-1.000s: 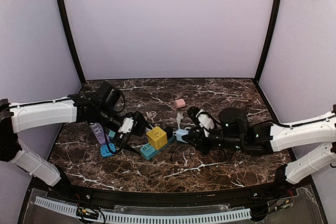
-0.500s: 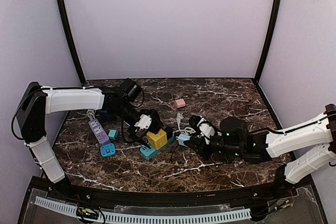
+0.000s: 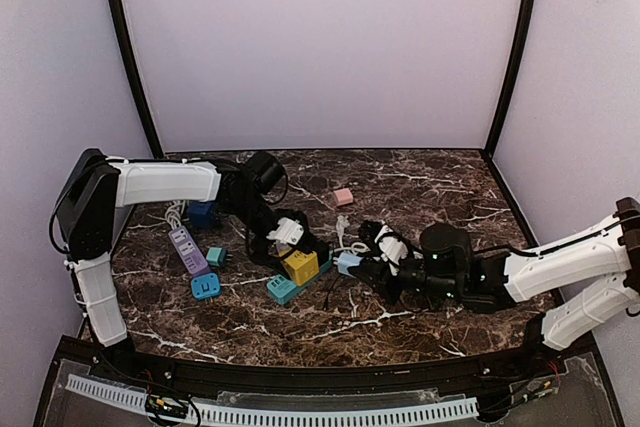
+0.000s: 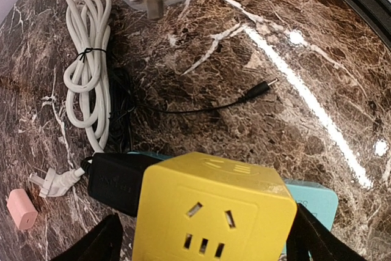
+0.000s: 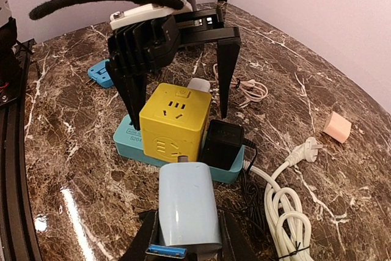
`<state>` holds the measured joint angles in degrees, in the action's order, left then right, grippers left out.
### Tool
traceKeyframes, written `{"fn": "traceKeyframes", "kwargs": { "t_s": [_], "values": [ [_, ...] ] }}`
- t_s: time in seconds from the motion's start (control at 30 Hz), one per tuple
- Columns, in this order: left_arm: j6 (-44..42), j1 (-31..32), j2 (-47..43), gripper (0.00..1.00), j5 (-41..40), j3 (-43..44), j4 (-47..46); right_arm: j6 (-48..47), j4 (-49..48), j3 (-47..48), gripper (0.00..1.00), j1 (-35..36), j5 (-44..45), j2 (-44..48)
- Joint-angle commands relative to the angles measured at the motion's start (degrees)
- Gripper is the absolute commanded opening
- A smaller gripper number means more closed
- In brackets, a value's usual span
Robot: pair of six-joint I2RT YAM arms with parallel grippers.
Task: Insert the plug
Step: Insert the plug into the socket.
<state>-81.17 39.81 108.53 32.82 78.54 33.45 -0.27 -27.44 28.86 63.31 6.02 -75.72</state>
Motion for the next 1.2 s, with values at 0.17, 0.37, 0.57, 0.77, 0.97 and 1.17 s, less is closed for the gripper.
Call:
{"fn": "traceKeyframes", "kwargs": {
  "t_s": [0.17,0.37,0.57,0.77,0.97,1.17],
  "values": [
    [2.67,0.97,-1.03,0.66,-3.39,-3.05,1.84,-3.65,-3.51,2.75,0.00,-0.46,-0.97,-4.62],
    [7.39,2.73,-3.75,0.50,-6.91,-6.81,-1.82,-3.58,-7.65,3.87,0.00,-0.41,-2.58,-9.61],
    [11.49,4.40,-6.64,0.39,-10.26,-12.46,-3.87,-0.41,-13.77,3.99,0.00,1.30,-0.95,-15.22],
    [16.13,5.46,-6.95,0.24,-14.31,-14.65,-7.75,-0.18,-18.42,5.56,0.00,2.76,-1.34,-19.87],
    [17.35,5.71,-7.19,0.02,-19.70,-17.86,-13.15,0.89,-20.42,4.45,0.00,3.76,0.60,-20.55],
    [19.25,6.31,-7.44,0.01,-21.14,-19.20,-17.38,1.79,-22.92,4.69,0.00,4.02,-0.47,-22.17]
  ]
}}
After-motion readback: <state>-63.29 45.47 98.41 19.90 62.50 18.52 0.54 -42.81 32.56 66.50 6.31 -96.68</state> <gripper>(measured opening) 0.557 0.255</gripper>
